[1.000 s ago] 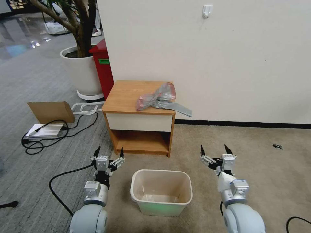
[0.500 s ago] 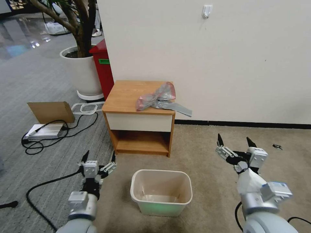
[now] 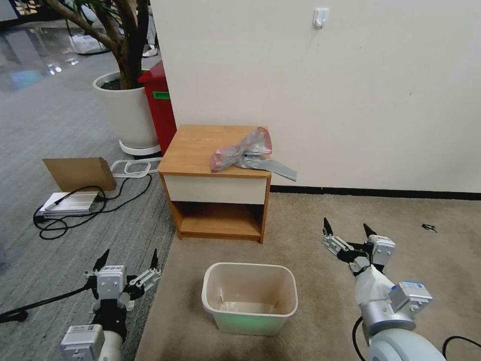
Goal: Pick up the garbage bag from the table and place it over the trash can.
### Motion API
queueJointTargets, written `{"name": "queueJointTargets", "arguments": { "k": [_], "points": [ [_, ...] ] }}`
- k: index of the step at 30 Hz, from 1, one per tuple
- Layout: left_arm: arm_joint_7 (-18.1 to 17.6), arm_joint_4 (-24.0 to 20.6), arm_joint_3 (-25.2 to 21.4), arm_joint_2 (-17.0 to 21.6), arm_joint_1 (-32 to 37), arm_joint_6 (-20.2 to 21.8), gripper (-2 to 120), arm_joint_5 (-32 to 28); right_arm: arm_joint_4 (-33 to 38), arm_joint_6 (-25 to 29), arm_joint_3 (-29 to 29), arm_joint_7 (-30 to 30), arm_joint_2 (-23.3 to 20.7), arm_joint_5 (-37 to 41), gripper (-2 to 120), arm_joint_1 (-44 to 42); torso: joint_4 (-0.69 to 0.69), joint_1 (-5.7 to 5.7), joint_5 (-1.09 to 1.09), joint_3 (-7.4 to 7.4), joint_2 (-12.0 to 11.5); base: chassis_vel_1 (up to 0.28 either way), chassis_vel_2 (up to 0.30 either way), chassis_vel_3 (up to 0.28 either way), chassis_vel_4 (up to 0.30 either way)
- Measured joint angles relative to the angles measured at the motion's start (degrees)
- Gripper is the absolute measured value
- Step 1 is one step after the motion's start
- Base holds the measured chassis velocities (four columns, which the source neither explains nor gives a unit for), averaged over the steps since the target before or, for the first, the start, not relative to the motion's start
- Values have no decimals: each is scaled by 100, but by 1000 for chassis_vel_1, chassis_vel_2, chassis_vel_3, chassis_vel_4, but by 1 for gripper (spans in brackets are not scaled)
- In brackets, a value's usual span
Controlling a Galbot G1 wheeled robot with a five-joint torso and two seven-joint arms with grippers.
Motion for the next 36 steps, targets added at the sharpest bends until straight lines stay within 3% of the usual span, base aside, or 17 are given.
{"name": "queueJointTargets", "arguments": {
  "k": [2, 4, 5, 9, 12, 14, 25, 36],
  "points": [
    [-15, 3, -125, 76, 130, -157, 100, -158, -116, -39, -11, 58, -34, 566, 100, 171, -1, 0, -1, 0, 0, 0, 0, 0, 0],
    [-44, 13, -284, 178, 341, -394, 100, -364, -362, -87, -57, 221, -67, 1675, 100, 531, 1, 0, 0, 0, 0, 0, 0, 0, 0],
    [-44, 13, -284, 178, 341, -394, 100, -364, -362, -87, -57, 221, -67, 1675, 100, 531, 1, 0, 0, 0, 0, 0, 0, 0, 0],
    [-47, 27, -307, 194, 372, -445, 100, -399, -929, -120, -150, 792, -66, 3452, 100, 1315, 0, 0, 0, 1, 0, 0, 0, 0, 0],
    [-47, 30, -313, 198, 381, -470, 100, -414, -1162, -118, -161, 988, -42, 4055, 100, 1623, 0, 0, 1, 1, 0, 0, 0, 0, 0],
    [-48, 34, -458, 272, 561, -822, 100, -611, -1634, -111, -147, 1255, 13, 4940, 100, 2162, 1, 0, 2, 1, 0, 0, 0, 0, 0],
    [-24, 45, -566, 296, 676, -1045, 100, -738, -3007, -100, -153, 1375, 188, 6144, 100, 3418, -1, 0, 0, 1, 0, 0, 0, 0, 0],
    [40, 49, -677, 242, 767, -1179, 100, -821, -4192, -83, -170, 1280, 430, 6216, 99, 4385, 0, 0, 0, 1, 0, 0, 0, 0, 0]
  ]
}}
